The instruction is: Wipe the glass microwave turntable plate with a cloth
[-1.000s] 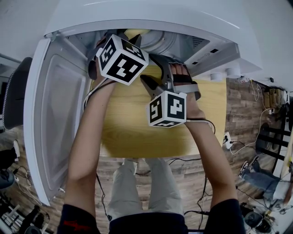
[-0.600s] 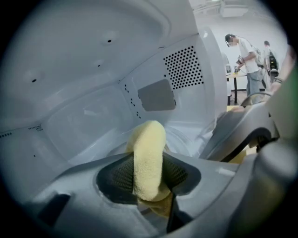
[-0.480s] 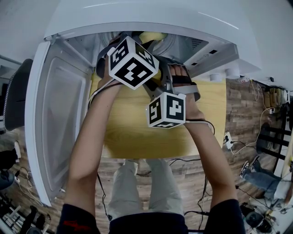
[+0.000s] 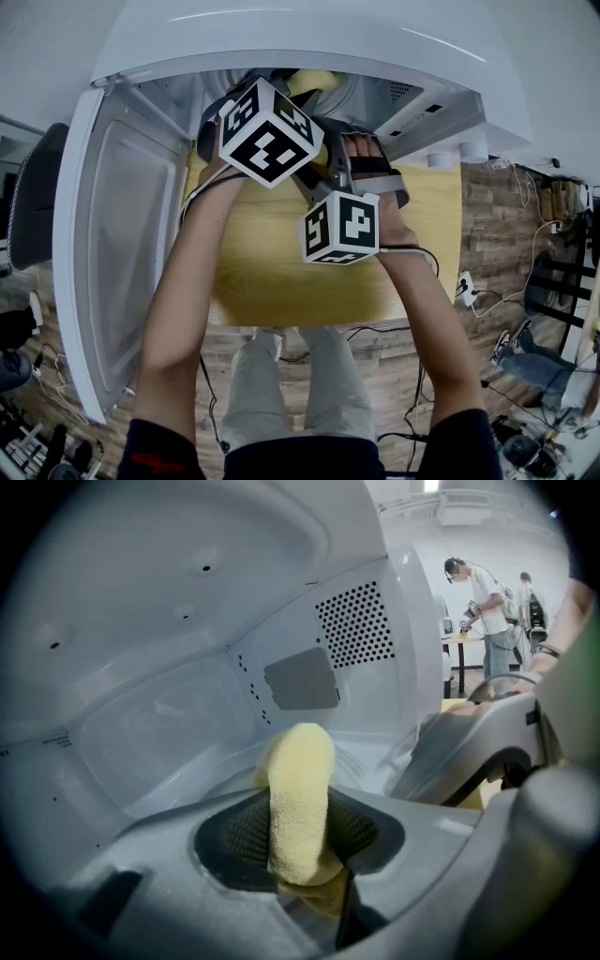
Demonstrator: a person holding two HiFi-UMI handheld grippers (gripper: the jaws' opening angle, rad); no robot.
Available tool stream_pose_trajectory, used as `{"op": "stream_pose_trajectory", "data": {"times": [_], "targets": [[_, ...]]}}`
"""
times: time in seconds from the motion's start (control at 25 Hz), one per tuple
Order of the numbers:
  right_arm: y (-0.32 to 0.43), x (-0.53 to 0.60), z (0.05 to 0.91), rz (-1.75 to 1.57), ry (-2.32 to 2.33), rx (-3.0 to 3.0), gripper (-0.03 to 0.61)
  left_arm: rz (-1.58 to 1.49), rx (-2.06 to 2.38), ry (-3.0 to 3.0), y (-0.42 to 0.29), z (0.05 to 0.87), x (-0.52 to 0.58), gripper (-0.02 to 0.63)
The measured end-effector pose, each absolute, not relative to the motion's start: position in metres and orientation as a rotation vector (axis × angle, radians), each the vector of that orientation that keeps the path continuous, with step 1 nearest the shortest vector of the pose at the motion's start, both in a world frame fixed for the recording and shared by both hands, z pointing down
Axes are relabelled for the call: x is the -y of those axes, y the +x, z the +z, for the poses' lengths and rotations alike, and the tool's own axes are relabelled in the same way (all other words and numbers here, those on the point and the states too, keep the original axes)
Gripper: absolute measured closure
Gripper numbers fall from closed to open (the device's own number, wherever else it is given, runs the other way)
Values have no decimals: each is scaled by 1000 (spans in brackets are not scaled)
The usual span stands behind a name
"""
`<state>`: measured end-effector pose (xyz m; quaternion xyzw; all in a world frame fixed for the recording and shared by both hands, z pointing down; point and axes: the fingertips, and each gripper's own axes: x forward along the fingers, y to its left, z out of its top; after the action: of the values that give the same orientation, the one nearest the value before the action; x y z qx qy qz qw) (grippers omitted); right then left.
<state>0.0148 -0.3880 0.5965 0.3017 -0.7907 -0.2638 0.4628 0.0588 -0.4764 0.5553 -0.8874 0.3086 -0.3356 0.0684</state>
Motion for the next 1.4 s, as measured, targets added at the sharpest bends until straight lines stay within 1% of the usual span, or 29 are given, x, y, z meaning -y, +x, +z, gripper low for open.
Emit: {"op": "stream_pose_trajectory", "data": {"times": [0.4,0.6,0.92,1.4], "targets": [[16,385,596,-691,720,1945,281,-965,-952,-2684,54,554,472,476],[19,381,593,-653,747,1975,281,-929,-994,-2718,50,553,466,476],[33,365,596,-569,727,1953,281,-1015,-1009,-2727,44,555,449,476],[47,343,563,-379,845,2019,284,-1113,-1052,-2771,24,551,412,476]]}}
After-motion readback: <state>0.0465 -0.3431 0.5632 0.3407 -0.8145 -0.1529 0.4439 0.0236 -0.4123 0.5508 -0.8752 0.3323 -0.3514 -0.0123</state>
